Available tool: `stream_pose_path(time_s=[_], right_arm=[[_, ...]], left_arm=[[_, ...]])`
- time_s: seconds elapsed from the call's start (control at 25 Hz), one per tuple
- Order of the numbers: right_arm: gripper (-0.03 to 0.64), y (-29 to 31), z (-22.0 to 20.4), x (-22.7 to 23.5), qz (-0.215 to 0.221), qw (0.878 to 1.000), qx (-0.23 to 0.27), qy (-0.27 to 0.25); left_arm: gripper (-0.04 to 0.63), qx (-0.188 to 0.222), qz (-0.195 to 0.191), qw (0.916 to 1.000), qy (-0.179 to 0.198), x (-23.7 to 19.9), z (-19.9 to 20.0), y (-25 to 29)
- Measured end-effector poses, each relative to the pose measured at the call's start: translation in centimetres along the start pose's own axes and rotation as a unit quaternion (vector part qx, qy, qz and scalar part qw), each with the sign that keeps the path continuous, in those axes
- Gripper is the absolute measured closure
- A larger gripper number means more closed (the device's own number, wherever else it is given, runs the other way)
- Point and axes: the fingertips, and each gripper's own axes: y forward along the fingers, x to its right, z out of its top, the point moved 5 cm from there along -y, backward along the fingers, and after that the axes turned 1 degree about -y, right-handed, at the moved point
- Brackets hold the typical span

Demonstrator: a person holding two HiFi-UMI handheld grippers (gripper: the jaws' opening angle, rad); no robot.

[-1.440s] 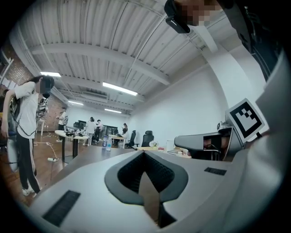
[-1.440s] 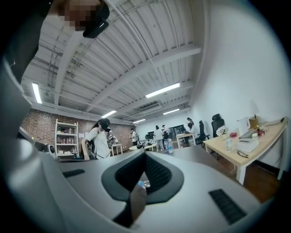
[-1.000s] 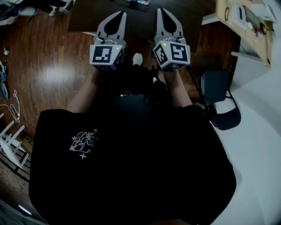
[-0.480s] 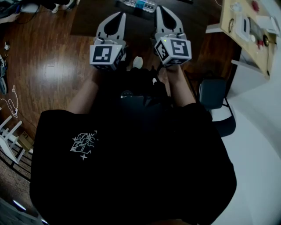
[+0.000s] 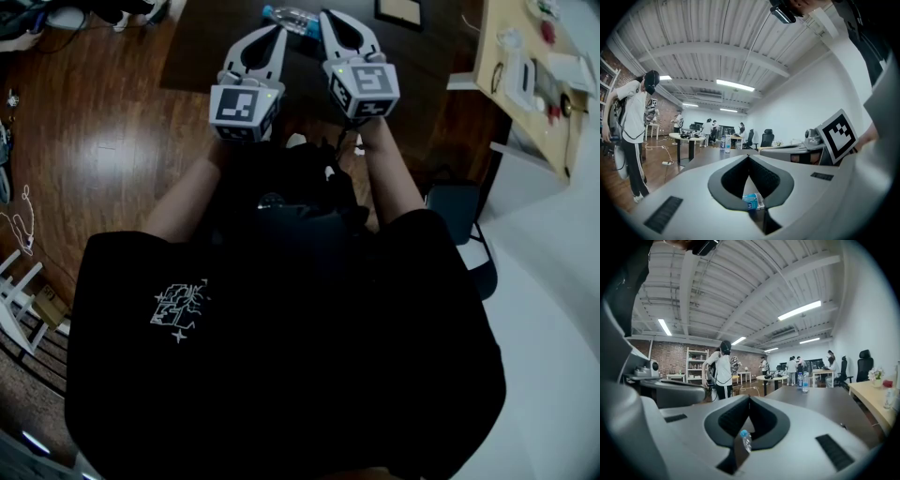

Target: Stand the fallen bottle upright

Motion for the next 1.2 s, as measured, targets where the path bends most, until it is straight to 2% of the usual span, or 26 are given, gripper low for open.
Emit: stream_pose_path(time_s=[0.08,0.16,0.24,0.32,0.4,0.56,0.76,0.84,0.92,1.04,1.2], right_arm=[[0.592,1.5,-0.7,-0.1,0.016,1.0,-0.02,-0.016],[0.557,3.0,-1.7,-0.4,0.04,0.997,-0.05,-0.045],[0.536,4.5,-3.3,-0.5,0.063,0.991,-0.09,-0.081],[0.485,5.8,-4.9,-0.6,0.087,0.98,-0.13,-0.12],[0.434,6.9,-6.5,-0.6,0.114,0.966,-0.167,-0.161],[0.403,8.9,-9.8,0.2,0.165,0.928,-0.245,-0.225],[0.35,11.1,-12.2,1.0,0.218,0.879,-0.327,-0.269],[0.318,12.0,-12.2,0.9,0.229,0.862,-0.35,-0.285],[0.316,12.7,-12.4,1.1,0.231,0.844,-0.374,-0.307],[0.316,13.3,-13.2,1.4,0.23,0.826,-0.397,-0.328],[0.316,13.9,-14.3,1.6,0.226,0.812,-0.421,-0.335]], left_arm=[[0.595,-0.002,-0.006,1.0,0.002,-0.8,-0.7,0.8],[0.595,-0.011,-0.009,0.9999,0.006,-1.4,-1.1,1.4],[0.595,-0.018,-0.011,0.9997,0.012,-1.9,-1.6,2.0],[0.595,-0.02,-0.013,0.9995,0.021,-2.2,-2.3,2.7],[0.595,-0.026,-0.012,0.9994,0.022,-2.4,-3.2,3.1],[0.595,-0.042,-0.002,0.9989,0.019,-2.6,-4.5,3.2],[0.595,-0.037,0.002,0.999,0.023,-2.6,-4.7,2.4],[0.595,-0.036,0.005,0.9992,0.019,-2.5,-4.6,2.4],[0.595,-0.037,0.009,0.9991,0.02,-2.8,-4.8,2.5],[0.595,-0.041,0.015,0.9989,0.016,-3.2,-5.5,2.9],[0.595,-0.042,0.012,0.9989,0.019,-3.3,-6.5,3.2]])
